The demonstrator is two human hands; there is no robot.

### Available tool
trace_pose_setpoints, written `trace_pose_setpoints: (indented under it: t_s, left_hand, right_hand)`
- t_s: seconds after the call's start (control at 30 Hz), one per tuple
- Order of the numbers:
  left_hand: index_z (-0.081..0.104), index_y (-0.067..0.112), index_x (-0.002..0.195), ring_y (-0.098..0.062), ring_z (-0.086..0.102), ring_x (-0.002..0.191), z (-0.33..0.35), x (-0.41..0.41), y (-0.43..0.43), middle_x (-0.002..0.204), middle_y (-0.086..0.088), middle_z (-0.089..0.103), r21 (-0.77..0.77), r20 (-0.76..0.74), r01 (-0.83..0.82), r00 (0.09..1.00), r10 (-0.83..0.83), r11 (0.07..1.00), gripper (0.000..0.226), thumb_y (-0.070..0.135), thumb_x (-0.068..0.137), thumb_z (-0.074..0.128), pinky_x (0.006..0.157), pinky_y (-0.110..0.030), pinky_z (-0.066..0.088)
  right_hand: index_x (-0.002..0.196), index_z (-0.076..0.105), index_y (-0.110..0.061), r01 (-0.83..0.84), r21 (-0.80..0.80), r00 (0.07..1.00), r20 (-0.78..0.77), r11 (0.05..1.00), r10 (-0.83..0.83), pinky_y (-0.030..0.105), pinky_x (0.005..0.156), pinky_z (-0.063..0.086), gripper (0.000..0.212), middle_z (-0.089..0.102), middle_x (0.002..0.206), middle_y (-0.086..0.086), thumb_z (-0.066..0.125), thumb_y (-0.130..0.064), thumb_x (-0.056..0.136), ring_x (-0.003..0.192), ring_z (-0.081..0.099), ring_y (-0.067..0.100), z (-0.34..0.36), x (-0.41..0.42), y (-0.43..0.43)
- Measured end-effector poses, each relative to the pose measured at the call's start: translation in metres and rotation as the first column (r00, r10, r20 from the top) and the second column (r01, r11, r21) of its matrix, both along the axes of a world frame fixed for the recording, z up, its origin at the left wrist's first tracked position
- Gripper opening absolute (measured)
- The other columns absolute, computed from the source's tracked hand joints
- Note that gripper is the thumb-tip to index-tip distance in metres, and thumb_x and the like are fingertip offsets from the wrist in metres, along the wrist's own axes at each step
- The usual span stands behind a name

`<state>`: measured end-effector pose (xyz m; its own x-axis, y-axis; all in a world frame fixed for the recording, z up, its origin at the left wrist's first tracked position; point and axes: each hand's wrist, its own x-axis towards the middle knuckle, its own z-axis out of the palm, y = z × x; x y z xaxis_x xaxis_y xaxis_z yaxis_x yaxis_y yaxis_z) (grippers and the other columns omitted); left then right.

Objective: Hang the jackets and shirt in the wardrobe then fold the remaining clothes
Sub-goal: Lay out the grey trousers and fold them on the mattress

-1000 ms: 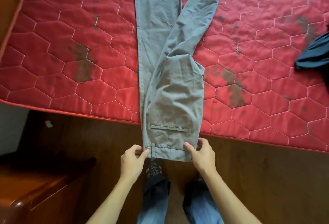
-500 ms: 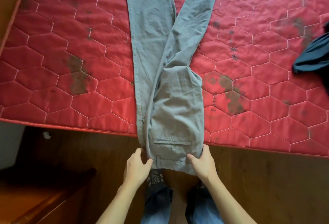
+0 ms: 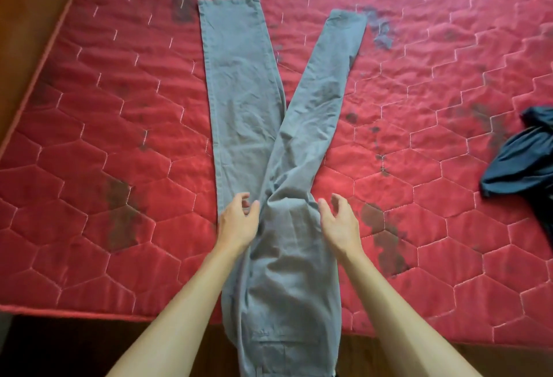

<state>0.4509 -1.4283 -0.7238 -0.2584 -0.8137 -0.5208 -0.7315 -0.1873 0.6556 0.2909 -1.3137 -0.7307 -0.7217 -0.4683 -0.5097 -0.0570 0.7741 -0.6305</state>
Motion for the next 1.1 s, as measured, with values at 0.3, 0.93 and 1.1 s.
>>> trace_pose_setpoints:
  t_s: [0.3,0.93,1.1]
  left_hand:
    - [0.06,0.016,0.121,-0.024,0.064,0.113,-0.04,-0.114,-0.081,0.117,-0.005,0.07,0.165,-0.064,-0.003,0.998,0.014,0.986,0.038,0.039,0.092,0.063,0.099,-0.035,0.047]
    - [0.063,0.006,0.09,-0.028,0.061,0.078,0.01,-0.113,-0.296,0.083,-0.012,0.066,0.819,-0.437,-0.076,0.562,0.703,0.569,0.033,0.028,0.071,0.049,0.074,-0.033,0.049]
    - [0.063,0.003,0.13,-0.032,0.067,0.112,0.02,-0.124,-0.341,0.131,-0.021,0.063,0.851,-0.451,0.175,0.725,0.52,0.494,0.082,0.069,0.09,0.036,0.094,-0.041,0.054]
  right_hand:
    - [0.115,0.062,-0.009,0.259,-0.131,0.896,0.402,0.957,-0.187,0.02,0.075,0.053,0.035,0.07,0.107,0.001,0.075,-0.014,0.083,0.09,0.067,0.011,-0.043,-0.092,-0.111]
    - [0.101,0.068,-0.015,0.708,-0.303,0.362,0.931,0.638,0.041,0.033,0.085,0.057,0.025,0.072,0.094,0.003,0.049,-0.032,0.098,0.092,0.071,0.021,0.045,-0.16,-0.318]
    - [0.103,0.067,-0.014,0.423,-0.306,0.527,0.849,0.853,0.043,0.021,0.058,0.055,0.027,0.072,0.077,-0.001,0.055,-0.036,0.094,0.068,0.071,0.013,0.05,-0.163,-0.359]
